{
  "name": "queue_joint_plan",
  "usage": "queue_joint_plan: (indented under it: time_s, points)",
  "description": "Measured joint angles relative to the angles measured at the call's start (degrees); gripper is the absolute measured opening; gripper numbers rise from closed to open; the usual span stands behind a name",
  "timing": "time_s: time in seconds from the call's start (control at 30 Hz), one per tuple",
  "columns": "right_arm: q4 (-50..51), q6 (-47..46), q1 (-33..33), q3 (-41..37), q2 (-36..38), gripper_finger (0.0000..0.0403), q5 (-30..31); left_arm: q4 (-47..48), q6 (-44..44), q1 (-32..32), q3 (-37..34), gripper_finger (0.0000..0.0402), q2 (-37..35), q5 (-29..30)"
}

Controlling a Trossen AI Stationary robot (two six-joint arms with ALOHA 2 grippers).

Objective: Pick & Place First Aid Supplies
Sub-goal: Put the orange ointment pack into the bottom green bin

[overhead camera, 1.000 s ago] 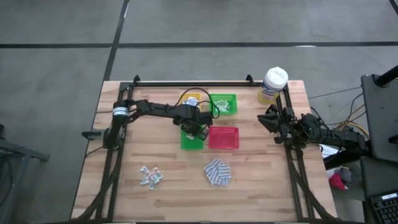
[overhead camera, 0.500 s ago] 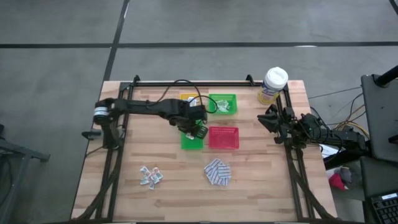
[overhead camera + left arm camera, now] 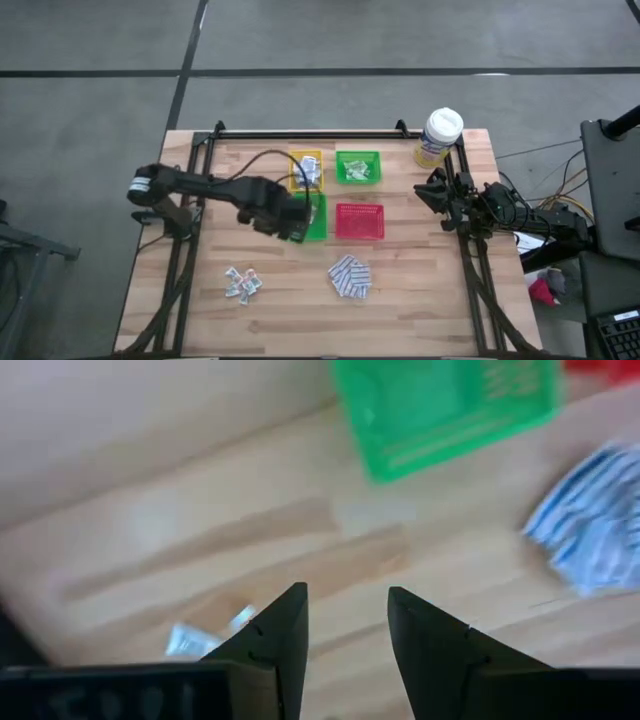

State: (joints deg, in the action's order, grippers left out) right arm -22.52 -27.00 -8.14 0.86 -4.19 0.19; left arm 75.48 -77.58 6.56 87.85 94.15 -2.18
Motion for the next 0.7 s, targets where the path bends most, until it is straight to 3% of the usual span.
queue_joint_plan:
  time_s: [0.3,0.7]
  points:
    - [0.0,0.0,0.0,0.0,0.0,0.0071,0.0,6.1,-6.7,7.3,-4.1,0.0133,0.0,0.0]
    - [0.0,0.0,0.0,0.0,0.0,0.0084,0.0,-1.0,-16.6,15.2,-19.8,0.0133,-0.5,-12.4]
